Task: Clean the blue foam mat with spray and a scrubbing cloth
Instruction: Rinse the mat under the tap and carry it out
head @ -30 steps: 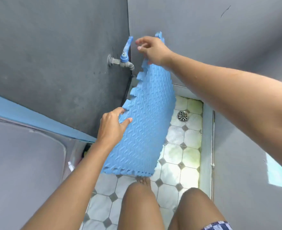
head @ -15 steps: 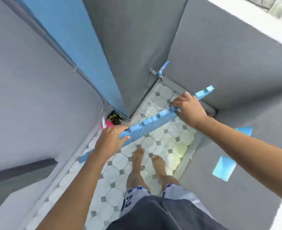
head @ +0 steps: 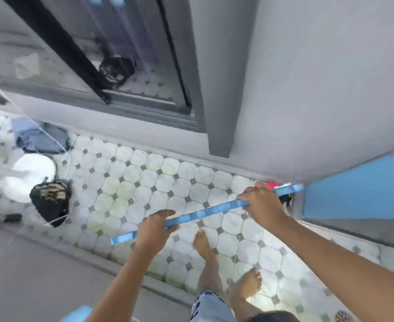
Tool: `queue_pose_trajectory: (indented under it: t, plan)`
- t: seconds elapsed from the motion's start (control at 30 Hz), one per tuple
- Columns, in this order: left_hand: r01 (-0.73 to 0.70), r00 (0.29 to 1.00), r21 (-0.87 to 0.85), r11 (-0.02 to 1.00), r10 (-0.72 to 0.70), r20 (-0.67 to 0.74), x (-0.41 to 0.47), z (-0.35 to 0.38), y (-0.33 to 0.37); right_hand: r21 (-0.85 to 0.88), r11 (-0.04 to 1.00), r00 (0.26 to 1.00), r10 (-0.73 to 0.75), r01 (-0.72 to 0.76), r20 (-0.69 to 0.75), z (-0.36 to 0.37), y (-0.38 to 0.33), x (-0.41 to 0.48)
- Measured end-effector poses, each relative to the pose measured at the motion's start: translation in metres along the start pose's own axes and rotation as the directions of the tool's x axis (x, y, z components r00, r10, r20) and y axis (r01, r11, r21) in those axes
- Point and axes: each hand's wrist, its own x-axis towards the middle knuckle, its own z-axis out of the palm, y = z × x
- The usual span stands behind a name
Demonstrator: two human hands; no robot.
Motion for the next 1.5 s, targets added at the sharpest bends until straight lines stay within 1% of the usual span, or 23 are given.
queue_pose_trajectory:
  t: [0.07,0.13,0.2,0.27,0.4,0.5,0.57,0.63,0.77,0.93,0.97,1.03,1.1,1.13,1.2,1.3,1.4,1.5]
  plan:
    - [0.146,0.988,-0.076,0.986,-0.149,-0.033,-0.006,0.006,-0.056,-0.039,0.990,0.985,-0.132,0.137,0.114,0.012,-0.050,0.050]
    - [0.269,0.958,-0.146,0.952,-0.280,-0.058,-0.012,0.019,-0.104,-0.084,0.959,0.944,-0.246,0.270,0.218,0.031,-0.101,0.092]
    - [0.363,0.919,-0.204,0.909,-0.385,-0.084,-0.016,0.035,-0.146,-0.131,0.916,0.890,-0.323,0.380,0.323,0.052,-0.146,0.128]
    - [0.439,0.878,-0.267,0.858,-0.473,-0.077,-0.017,0.050,-0.181,-0.157,0.873,0.837,-0.371,0.462,0.403,0.076,-0.184,0.157]
    - [0.493,0.838,-0.382,0.781,-0.545,-0.033,-0.004,0.084,-0.242,-0.196,0.794,0.755,-0.423,0.575,0.501,0.118,-0.243,0.206]
    - [0.504,0.829,-0.438,0.745,-0.560,0.002,0.013,0.105,-0.277,-0.226,0.736,0.708,-0.446,0.638,0.548,0.148,-0.276,0.240]
    - [0.504,0.820,-0.465,0.728,-0.572,-0.006,0.031,0.112,-0.297,-0.233,0.722,0.705,-0.464,0.652,0.537,0.162,-0.295,0.265]
    - [0.475,0.817,-0.491,0.730,-0.573,-0.062,0.052,0.112,-0.319,-0.213,0.739,0.720,-0.479,0.640,0.502,0.172,-0.316,0.296]
    - [0.419,0.805,-0.525,0.741,-0.571,-0.163,0.087,0.109,-0.363,-0.210,0.679,0.678,-0.552,0.703,0.486,0.197,-0.352,0.349]
    - [0.415,0.802,-0.557,0.719,-0.579,-0.150,0.106,0.134,-0.396,-0.264,0.622,0.670,-0.625,0.737,0.400,0.249,-0.377,0.365]
    - [0.428,0.787,-0.548,0.719,-0.595,-0.167,0.110,0.143,-0.400,-0.272,0.610,0.665,-0.642,0.744,0.382,0.262,-0.380,0.367]
    - [0.467,0.734,-0.513,0.720,-0.639,-0.229,0.117,0.157,-0.408,-0.257,0.610,0.661,-0.668,0.749,0.343,0.283,-0.388,0.372]
    - [0.537,0.683,-0.443,0.718,-0.678,-0.270,0.126,0.164,-0.416,-0.243,0.632,0.676,-0.668,0.736,0.310,0.299,-0.398,0.378]
    - [0.572,0.673,-0.395,0.719,-0.687,-0.275,0.132,0.165,-0.420,-0.248,0.641,0.686,-0.665,0.727,0.293,0.306,-0.402,0.382]
    - [0.609,0.678,-0.330,0.722,-0.689,-0.256,0.144,0.166,-0.430,-0.256,0.653,0.701,-0.664,0.713,0.259,0.320,-0.409,0.389]
    - [0.626,0.689,-0.302,0.720,-0.691,-0.219,0.170,0.165,-0.449,-0.284,0.650,0.708,-0.670,0.705,0.222,0.341,-0.417,0.405]
    - [0.623,0.705,-0.311,0.718,-0.687,-0.173,0.203,0.164,-0.471,-0.331,0.654,0.730,-0.644,0.680,0.227,0.359,-0.424,0.431]
    - [0.586,0.756,-0.284,0.759,-0.638,-0.147,0.234,0.169,-0.496,-0.383,0.652,0.755,-0.597,0.654,0.272,0.375,-0.426,0.460]
